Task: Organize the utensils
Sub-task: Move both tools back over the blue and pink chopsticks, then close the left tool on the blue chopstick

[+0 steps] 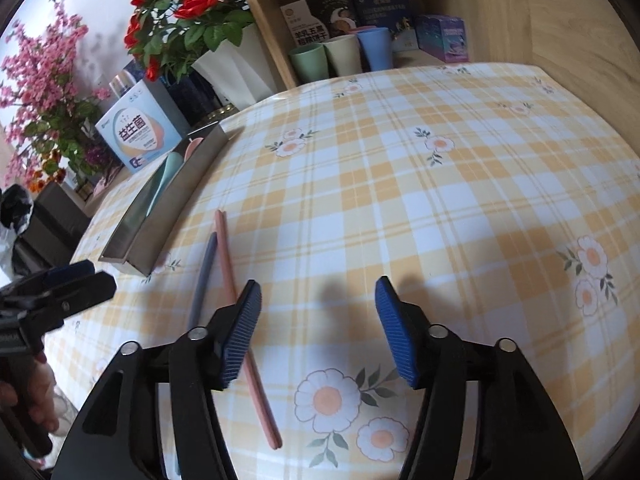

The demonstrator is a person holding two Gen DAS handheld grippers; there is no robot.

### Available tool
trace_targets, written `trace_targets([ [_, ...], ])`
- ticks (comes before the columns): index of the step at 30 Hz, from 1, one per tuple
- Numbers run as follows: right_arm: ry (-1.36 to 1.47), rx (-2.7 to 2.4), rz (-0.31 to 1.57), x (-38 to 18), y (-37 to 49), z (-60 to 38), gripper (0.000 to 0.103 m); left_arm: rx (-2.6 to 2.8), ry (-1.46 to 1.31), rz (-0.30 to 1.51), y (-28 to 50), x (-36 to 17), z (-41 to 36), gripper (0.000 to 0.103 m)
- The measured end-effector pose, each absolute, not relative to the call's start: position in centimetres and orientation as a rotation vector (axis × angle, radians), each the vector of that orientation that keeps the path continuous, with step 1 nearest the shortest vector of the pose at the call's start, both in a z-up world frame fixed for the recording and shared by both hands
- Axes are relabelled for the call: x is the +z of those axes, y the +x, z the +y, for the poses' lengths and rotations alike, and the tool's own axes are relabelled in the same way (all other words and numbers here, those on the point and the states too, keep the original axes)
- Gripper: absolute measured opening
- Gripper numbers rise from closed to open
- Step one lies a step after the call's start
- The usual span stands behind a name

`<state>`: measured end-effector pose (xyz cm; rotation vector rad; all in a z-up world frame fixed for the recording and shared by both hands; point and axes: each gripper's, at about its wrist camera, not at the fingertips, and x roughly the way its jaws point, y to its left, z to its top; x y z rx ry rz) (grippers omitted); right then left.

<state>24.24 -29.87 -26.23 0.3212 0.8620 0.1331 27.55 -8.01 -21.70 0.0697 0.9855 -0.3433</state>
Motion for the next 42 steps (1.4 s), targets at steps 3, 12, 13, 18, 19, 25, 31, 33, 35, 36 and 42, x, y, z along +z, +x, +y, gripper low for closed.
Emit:
trace_targets([
  [3,0.339,0.128,0.865,-26.6,24.1,-30.2,0.064,-0.356,0.074,1.009,27.3,-22.4,-8.9,0.096],
  [12,0.347,0.119,0.839,-26.7,23.7,-30.6,0.083,-0.394,0.101,1.088,26.6,-25.0,-11.4,0.071],
  [13,0.345,0.123,0.836,-26.7,23.7,-30.6,0.083,-0.392,0.104,1.091,26.6,-25.1,-11.5,0.068],
  [18,0.349,0.139,0.842,-26.8,23.8,-30.5,0.083,-0.346,0.108,1.117,27.4,-26.2,-11.8,0.048],
  [19,0.354,0.142,0.842,-26.9,23.8,-30.6,0.083,-0.342,0.107,1.121,27.6,-26.3,-11.7,0.043],
  [25,0.379,0.145,0.849,-27.1,23.8,-30.9,0.083,-0.33,0.118,1.129,27.8,-26.9,-11.8,0.037],
  [31,0.378,0.147,0.857,-27.2,24.0,-30.9,0.083,-0.321,0.182,1.102,27.6,-27.0,-12.6,0.037],
  [33,0.373,0.149,0.859,-27.2,24.0,-30.8,0.083,-0.315,0.18,1.098,27.5,-27.0,-12.6,0.037],
  [35,0.373,0.147,0.861,-27.2,24.0,-30.8,0.083,-0.312,0.182,1.097,27.5,-27.0,-12.6,0.037],
  [36,0.373,0.145,0.863,-27.2,24.0,-30.8,0.083,-0.312,0.182,1.097,27.5,-27.0,-12.6,0.037],
  [42,0.377,0.134,0.868,-27.3,24.0,-30.9,0.083,-0.313,0.177,1.089,27.4,-27.1,-12.6,0.037],
])
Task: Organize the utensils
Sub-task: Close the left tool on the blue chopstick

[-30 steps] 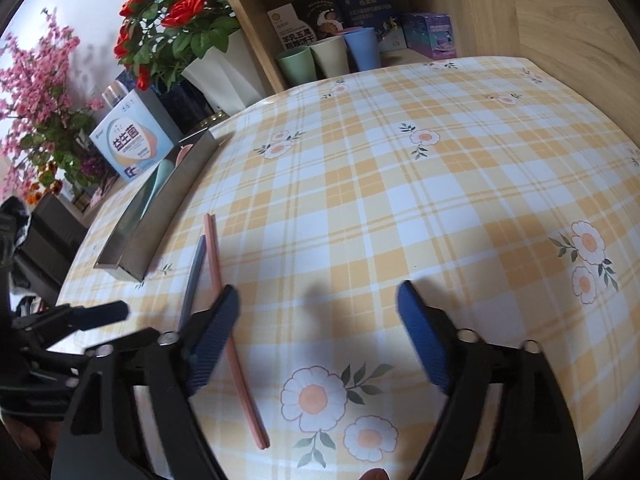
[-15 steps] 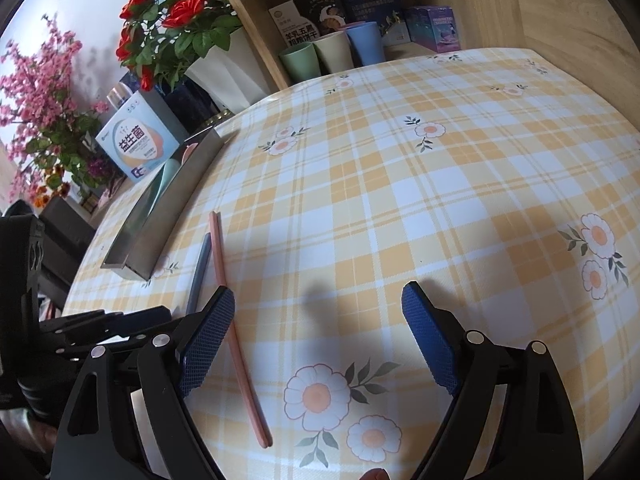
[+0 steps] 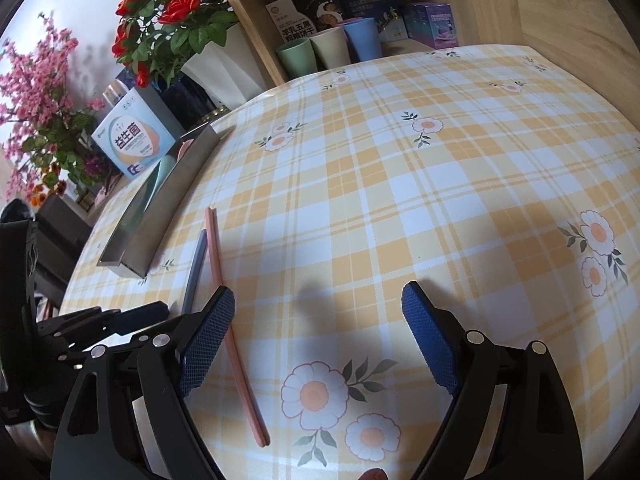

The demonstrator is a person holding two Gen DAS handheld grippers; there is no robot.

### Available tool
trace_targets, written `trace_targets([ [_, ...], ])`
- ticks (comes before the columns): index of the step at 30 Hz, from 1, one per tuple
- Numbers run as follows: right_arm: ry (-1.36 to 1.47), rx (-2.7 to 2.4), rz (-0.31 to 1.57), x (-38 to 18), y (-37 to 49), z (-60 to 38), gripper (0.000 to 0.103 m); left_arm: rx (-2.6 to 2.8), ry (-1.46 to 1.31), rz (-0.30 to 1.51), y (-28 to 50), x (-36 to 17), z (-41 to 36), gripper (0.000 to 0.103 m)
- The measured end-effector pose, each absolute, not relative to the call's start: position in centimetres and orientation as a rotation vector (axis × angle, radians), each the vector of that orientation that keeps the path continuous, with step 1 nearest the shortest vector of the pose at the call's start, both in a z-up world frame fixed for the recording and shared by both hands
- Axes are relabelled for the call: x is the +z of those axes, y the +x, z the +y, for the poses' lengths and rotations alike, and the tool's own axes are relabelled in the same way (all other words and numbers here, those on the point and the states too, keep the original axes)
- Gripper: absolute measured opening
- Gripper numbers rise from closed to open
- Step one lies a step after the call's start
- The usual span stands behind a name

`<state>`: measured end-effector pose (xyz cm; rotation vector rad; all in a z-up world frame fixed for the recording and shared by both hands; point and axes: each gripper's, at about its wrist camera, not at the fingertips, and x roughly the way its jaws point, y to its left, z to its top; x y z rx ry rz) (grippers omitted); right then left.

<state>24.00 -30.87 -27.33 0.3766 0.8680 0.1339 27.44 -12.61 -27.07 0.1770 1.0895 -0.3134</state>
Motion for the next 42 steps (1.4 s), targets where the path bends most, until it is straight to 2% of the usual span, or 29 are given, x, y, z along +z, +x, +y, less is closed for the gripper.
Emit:
trace_targets([
  [9,0.393,0.135,0.871,-27.6,24.1,-31.0,0.083,-0.319,0.179,1.073,27.3,-27.1,-12.4,0.035],
  [11,0.392,0.134,0.871,-27.6,24.1,-31.0,0.083,-0.308,0.172,1.07,27.2,-27.0,-12.3,0.029],
  [13,0.391,0.134,0.871,-27.6,24.1,-31.0,0.083,-0.289,0.163,1.072,27.3,-26.9,-11.9,0.01],
  [32,0.449,0.168,0.864,-27.9,23.9,-31.6,0.085,-0.31,0.058,1.078,25.9,-26.4,-9.1,0.006],
  [42,0.364,0.128,0.891,-27.7,24.2,-30.5,0.085,-0.335,0.011,1.018,25.3,-25.0,-7.6,0.006],
])
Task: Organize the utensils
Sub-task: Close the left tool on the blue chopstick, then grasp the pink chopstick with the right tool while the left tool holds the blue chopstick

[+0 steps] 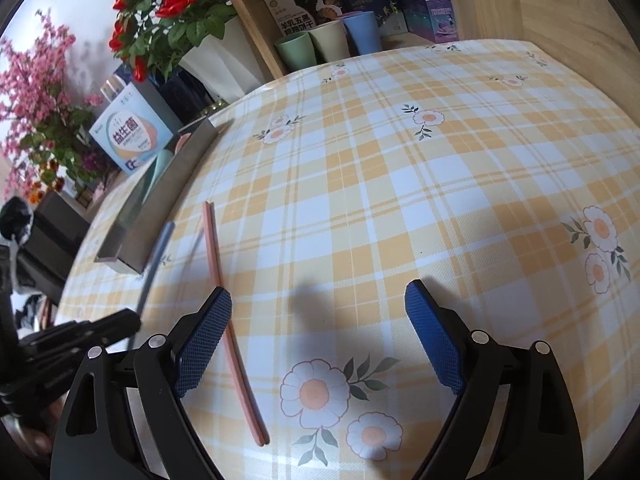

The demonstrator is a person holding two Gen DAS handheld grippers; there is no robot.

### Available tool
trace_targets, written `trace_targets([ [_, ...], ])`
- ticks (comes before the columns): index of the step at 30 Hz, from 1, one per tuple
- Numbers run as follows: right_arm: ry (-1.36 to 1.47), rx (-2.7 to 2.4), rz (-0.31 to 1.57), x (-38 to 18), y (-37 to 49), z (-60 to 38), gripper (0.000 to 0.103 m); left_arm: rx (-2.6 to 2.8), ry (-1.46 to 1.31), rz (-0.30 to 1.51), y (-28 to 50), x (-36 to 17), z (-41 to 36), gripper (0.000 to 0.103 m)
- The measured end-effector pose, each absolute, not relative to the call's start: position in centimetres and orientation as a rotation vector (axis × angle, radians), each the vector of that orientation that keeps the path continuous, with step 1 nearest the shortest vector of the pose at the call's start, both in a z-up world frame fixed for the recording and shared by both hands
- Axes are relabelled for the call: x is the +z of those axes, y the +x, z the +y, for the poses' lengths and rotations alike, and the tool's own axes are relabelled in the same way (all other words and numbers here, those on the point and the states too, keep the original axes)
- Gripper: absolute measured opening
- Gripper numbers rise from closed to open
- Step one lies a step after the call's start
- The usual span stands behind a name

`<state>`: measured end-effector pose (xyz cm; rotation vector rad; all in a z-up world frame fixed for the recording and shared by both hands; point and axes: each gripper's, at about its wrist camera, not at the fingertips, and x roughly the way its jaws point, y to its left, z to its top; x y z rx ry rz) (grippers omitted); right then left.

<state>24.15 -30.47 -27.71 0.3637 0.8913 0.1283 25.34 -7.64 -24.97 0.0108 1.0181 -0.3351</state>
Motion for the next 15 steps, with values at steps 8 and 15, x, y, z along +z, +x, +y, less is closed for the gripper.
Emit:
trace_targets([
  [8,0.299,0.159,0.961,-27.3,24.9,-29.2,0.085,-0.341,0.001,0.972,24.7,-24.3,-6.1,0.006],
  [15,0.054,0.314,0.992,-26.2,25.6,-22.9,0.072,-0.352,-0.095,0.97,24.9,-24.3,-3.9,0.006],
])
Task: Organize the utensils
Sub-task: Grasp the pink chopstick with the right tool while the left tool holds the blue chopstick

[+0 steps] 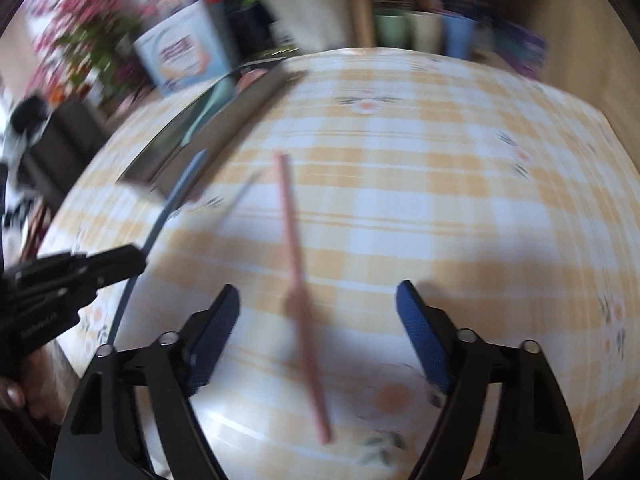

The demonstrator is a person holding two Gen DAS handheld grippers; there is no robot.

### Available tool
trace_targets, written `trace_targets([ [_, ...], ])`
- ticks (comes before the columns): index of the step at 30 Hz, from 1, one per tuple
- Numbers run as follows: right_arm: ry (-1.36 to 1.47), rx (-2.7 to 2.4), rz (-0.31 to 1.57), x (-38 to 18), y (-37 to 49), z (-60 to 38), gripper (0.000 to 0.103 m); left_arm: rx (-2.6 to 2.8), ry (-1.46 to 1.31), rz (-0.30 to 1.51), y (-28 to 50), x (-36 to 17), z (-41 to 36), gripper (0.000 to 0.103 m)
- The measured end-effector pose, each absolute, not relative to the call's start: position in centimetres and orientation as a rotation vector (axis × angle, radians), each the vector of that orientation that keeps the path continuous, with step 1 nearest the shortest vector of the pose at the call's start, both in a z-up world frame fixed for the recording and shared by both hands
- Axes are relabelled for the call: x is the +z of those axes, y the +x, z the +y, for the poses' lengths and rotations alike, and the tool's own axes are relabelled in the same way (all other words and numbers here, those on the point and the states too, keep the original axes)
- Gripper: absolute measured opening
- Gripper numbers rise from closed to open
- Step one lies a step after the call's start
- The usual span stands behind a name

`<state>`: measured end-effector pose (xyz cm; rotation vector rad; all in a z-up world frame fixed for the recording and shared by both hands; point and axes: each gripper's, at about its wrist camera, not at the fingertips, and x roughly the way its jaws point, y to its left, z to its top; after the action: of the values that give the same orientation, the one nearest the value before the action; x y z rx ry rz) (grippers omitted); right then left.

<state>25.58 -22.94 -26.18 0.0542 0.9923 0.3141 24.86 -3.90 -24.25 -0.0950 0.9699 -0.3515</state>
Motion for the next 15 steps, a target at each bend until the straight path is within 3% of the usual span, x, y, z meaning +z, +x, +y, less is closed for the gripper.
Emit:
trace_targets([
  [7,-0.029,0.338,1.038,-26.8,27.6,-20.0,0.044,-0.346,-0.134,0.951,24.7,-23.8,-2.7,0.006],
  [15,-0.042,0.272,1.046,-27.3,29.2,-19.5,0.032,-0.335,-0.16,0.953,24.7,-23.9,-1.8,0.006],
])
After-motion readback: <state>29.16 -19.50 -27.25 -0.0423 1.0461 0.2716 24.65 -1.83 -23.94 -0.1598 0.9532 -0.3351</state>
